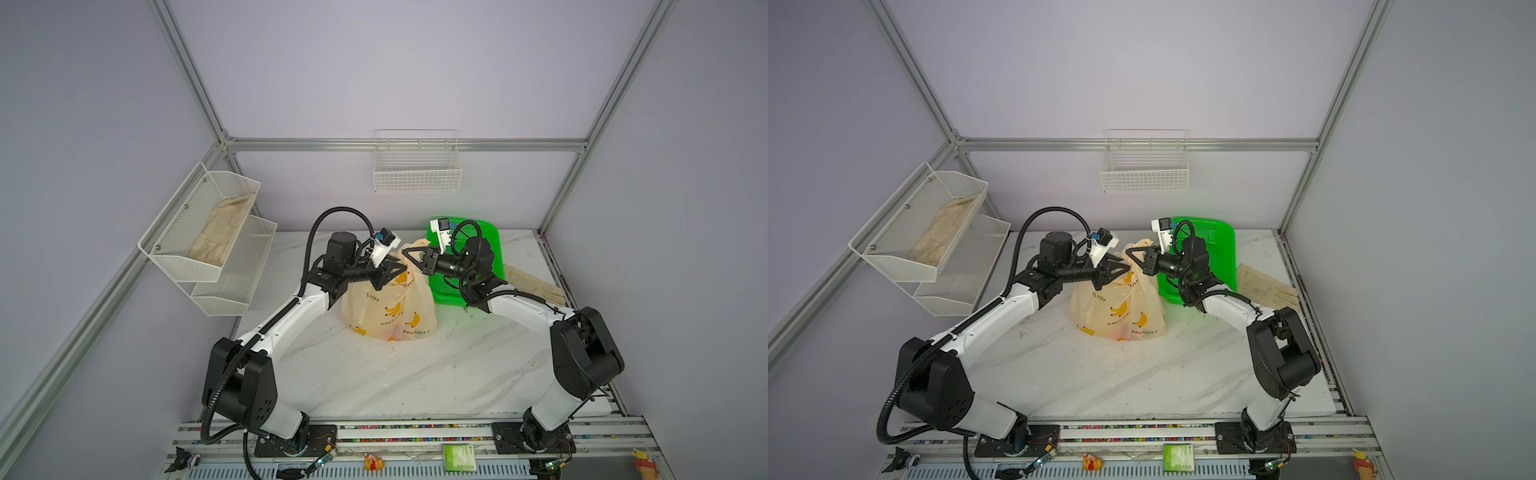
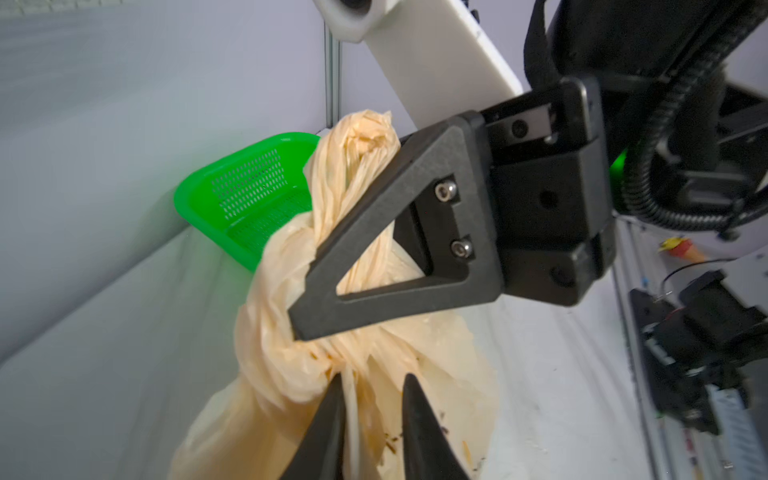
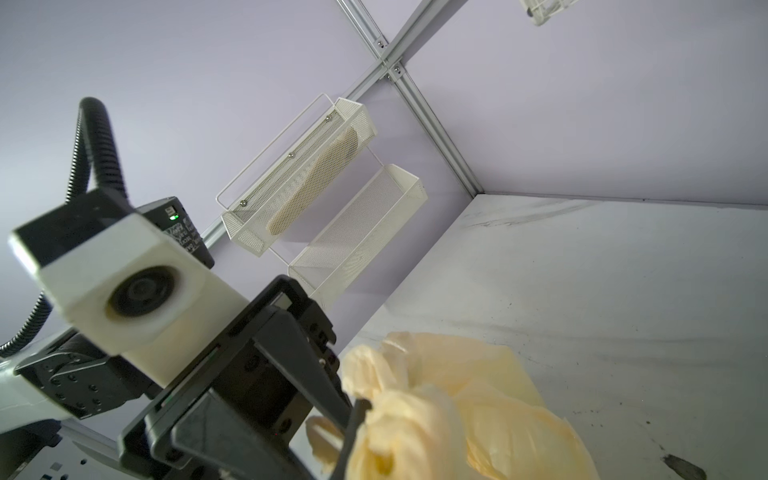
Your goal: Place the fake fruits into the plastic bag and tie a complex knot
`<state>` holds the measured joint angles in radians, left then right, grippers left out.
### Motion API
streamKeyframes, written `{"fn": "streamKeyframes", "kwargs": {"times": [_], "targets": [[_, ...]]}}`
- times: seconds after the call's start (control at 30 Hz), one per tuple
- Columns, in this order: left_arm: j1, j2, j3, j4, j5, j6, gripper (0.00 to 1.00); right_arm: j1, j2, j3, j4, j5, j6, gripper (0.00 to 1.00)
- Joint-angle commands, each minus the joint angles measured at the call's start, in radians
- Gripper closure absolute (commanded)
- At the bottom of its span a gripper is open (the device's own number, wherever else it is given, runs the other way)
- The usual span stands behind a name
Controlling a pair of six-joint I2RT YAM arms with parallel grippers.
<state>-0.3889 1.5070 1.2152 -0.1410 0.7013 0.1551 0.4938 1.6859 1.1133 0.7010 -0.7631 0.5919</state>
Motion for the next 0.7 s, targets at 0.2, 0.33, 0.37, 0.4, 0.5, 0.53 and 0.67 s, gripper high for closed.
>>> {"fn": "streamKeyframes", "kwargs": {"times": [0.2,0.33,0.37,0.4,0.5,0.53,0.67], "targets": [[-0.007,-0.122,0.063,-0.316,0.083,0.194,0.37,-0.028,0.02,0.062,0.004,-0.186,-0.243,1.0],[0.0,-0.195,0.123,-0.449,-0.009,0.209,0.31,-0.029,0.007,0.101,-0.151,-0.258,-0.476,1.0],[0.007,-0.214,0.136,-0.47,-0.017,0.217,0.29,-0.029,0.006,0.113,-0.195,-0.268,-0.528,1.0],[0.016,-0.224,0.149,-0.482,-0.02,0.219,0.27,-0.029,0.007,0.122,-0.22,-0.267,-0.556,1.0],[0.046,-0.236,0.188,-0.494,-0.036,0.242,0.24,-0.029,0.01,0.148,-0.287,-0.3,-0.627,1.0],[0.053,-0.229,0.2,-0.495,-0.044,0.253,0.23,-0.029,0.008,0.149,-0.281,-0.31,-0.63,1.0],[0.077,-0.163,0.284,-0.517,-0.024,0.336,0.22,-0.029,0.007,0.152,-0.255,-0.358,-0.63,1.0]]}}
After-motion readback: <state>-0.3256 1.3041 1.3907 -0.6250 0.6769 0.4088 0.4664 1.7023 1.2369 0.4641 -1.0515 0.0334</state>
